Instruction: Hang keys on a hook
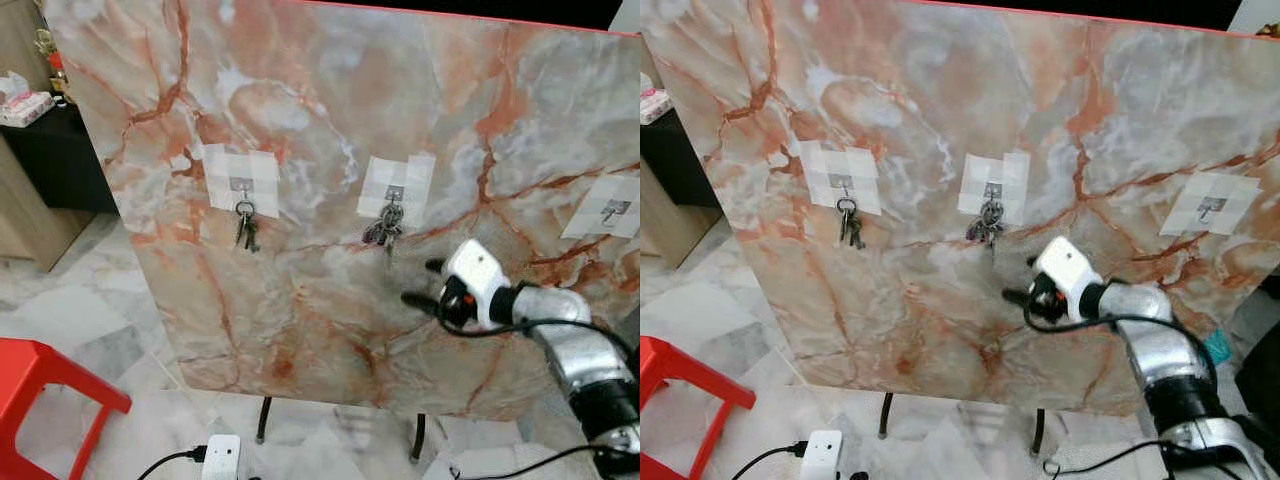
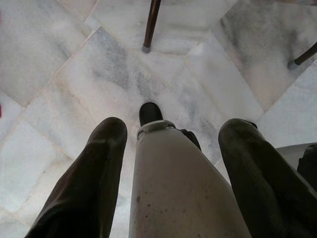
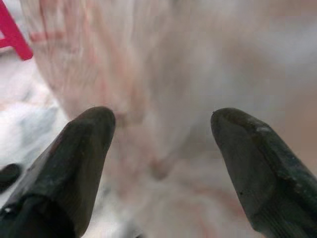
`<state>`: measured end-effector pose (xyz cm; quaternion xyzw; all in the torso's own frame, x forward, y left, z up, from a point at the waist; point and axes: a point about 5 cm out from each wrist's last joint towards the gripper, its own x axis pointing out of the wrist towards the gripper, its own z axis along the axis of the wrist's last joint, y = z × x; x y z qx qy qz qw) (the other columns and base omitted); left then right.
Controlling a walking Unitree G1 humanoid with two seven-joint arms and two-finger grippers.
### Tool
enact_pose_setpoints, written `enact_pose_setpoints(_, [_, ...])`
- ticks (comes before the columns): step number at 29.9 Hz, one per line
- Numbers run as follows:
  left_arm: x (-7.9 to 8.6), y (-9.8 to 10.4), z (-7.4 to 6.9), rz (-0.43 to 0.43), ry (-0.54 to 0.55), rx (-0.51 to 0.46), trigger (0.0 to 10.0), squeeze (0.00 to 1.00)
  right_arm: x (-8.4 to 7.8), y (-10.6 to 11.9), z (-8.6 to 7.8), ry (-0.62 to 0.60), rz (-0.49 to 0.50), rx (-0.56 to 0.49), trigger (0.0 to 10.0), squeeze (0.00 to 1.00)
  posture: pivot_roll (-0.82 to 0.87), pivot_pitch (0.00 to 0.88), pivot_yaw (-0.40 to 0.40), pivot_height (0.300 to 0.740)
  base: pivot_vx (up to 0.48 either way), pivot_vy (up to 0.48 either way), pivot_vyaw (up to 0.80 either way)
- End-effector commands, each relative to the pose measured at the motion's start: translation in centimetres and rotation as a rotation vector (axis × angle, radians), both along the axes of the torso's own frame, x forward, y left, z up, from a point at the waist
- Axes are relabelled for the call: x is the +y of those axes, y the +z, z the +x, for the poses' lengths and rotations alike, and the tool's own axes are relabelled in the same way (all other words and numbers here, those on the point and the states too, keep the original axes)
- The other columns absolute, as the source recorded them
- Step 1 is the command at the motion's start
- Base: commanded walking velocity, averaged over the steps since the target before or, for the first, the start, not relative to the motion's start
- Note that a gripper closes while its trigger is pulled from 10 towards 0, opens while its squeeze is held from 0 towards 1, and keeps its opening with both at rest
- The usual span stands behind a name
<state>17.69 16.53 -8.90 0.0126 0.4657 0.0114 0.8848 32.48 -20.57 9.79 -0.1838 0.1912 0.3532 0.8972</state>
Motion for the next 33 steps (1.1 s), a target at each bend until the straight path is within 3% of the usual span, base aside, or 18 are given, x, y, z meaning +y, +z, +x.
enact_pose_setpoints(1, [-0.3,-0.5,-1.0,0.006,-0.016,0.047,10.0,0.0,-0.4,-1.4,-0.5,-0.05,-0.005,0.054,10.0,0.0,-0.01,0.012,-0.096,0.74,0.0,0.0,0.0])
enact_pose_setpoints(3, [-0.3,-0.5,-1.0,0.005,-0.013,0.046,10.0,0.0,-0.2,-4.2,-1.7,-0.132,0.016,0.133,10.0,0.0,-0.01,0.014,-0.097,0.74,0.0,0.0,0.0])
enact_pose_setpoints(5, [-0.3,-0.5,-1.0,0.006,-0.014,0.047,10.0,0.0,-0.1,-5.3,-2.2,-0.177,0.029,0.165,10.0,0.0,-0.01,0.015,-0.097,0.74,0.0,0.0,0.0])
enact_pose_setpoints(6, [-0.3,-0.5,-1.0,0.007,-0.014,0.047,10.0,0.0,0.0,-7.0,-2.9,-0.258,0.052,0.209,10.0,0.0,-0.01,0.016,-0.096,0.74,0.0,0.0,0.0])
enact_pose_setpoints(9, [-0.3,-0.5,-1.0,0.008,-0.014,0.047,10.0,0.0,0.1,-8.7,-3.7,-0.366,0.078,0.249,10.0,0.0,-0.01,0.016,-0.097,0.74,0.0,0.0,0.0])
enact_pose_setpoints(12, [-0.3,-0.5,-1.0,0.009,-0.011,0.048,10.0,0.0,0.2,-11.2,-5.2,-0.582,0.134,0.293,10.0,0.0,-0.01,0.017,-0.096,0.74,0.0,0.0,0.0])
enact_pose_setpoints(14, [-0.3,-0.5,-1.0,0.009,-0.011,0.048,10.0,0.0,0.2,-11.5,-5.5,-0.603,0.137,0.302,10.0,0.0,-0.01,0.016,-0.096,0.74,0.0,0.0,0.0])
enact_pose_setpoints(15, [-0.3,-0.5,-1.1,0.008,-0.008,0.049,10.0,0.0,-0.1,-12.8,-6.7,-0.715,0.155,0.349,10.0,0.0,-0.01,0.012,-0.094,0.74,0.0,0.0,0.0])
enact_pose_setpoints(16, [-0.3,-0.5,-1.1,0.008,-0.008,0.049,10.0,0.0,-0.1,-12.8,-6.7,-0.715,0.155,0.349,10.0,0.0,-0.01,0.012,-0.094,0.74,0.0,0.0,0.0])
enact_pose_setpoints(17, [-0.4,-0.6,-1.1,0.008,-0.006,0.05,10.0,0.0,0.0,-14.0,-8.0,-0.774,0.151,0.402,10.0,0.0,-0.01,0.006,-0.094,0.74,0.0,0.0,0.0])
enact_pose_setpoints(23, [-0.3,-0.6,-1.2,0.01,0.0,0.05,10.0,0.0,0.5,-16.1,-10.7,-0.858,0.124,0.502,10.0,0.0,-0.01,0.0,-0.087,0.74,0.0,0.0,0.0])
enact_pose_setpoints(26, [-0.2,-0.6,-1.2,0.013,-0.004,0.051,10.0,0.0,0.6,-17.3,-12.6,-0.889,0.05,0.549,10.0,0.0,0.0,0.0,-0.077,0.74,0.0,0.0,0.0])
enact_pose_setpoints(33, [0.1,-0.6,-1.4,0.029,-0.024,0.06,10.0,0.0,1.1,-18.0,-13.7,-1.042,0.177,0.598,10.0,0.0,0.0,0.0,-0.053,0.74,0.0,0.0,0.0])
